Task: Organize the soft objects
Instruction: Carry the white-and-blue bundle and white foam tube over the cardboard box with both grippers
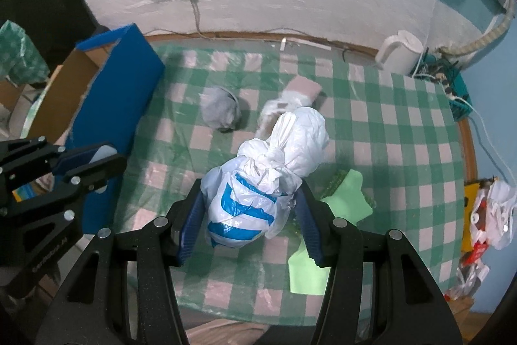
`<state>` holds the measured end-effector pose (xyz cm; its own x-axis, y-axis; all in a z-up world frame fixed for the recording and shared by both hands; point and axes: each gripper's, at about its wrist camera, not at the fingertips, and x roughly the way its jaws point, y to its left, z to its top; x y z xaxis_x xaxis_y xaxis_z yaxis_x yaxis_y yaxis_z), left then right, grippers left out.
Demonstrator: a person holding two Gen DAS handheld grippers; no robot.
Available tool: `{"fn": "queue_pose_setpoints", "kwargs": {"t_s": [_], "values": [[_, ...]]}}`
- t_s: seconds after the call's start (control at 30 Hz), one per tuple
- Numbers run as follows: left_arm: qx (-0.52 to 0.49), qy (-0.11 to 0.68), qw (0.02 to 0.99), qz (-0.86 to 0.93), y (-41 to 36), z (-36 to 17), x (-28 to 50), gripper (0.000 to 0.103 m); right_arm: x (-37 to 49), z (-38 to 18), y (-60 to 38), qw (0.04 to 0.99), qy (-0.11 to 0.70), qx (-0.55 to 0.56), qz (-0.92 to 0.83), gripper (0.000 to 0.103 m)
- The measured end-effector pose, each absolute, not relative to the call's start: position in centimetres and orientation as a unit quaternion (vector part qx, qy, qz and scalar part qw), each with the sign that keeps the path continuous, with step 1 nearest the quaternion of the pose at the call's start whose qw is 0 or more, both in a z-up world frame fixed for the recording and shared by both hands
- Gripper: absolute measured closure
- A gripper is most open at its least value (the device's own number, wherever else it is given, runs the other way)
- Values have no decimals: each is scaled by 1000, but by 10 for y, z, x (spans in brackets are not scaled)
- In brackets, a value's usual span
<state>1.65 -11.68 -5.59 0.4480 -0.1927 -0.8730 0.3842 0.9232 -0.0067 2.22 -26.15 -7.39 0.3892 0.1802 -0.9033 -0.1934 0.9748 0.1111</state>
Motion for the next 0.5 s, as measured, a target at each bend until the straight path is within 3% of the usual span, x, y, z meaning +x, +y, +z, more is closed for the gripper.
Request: {"fn": "queue_pose_setpoints", "kwargs": {"t_s": [0.5], "values": [[62,473,871,-119,-52,-24,11,91,20,-36,-204,843,513,-31,162,49]]}}
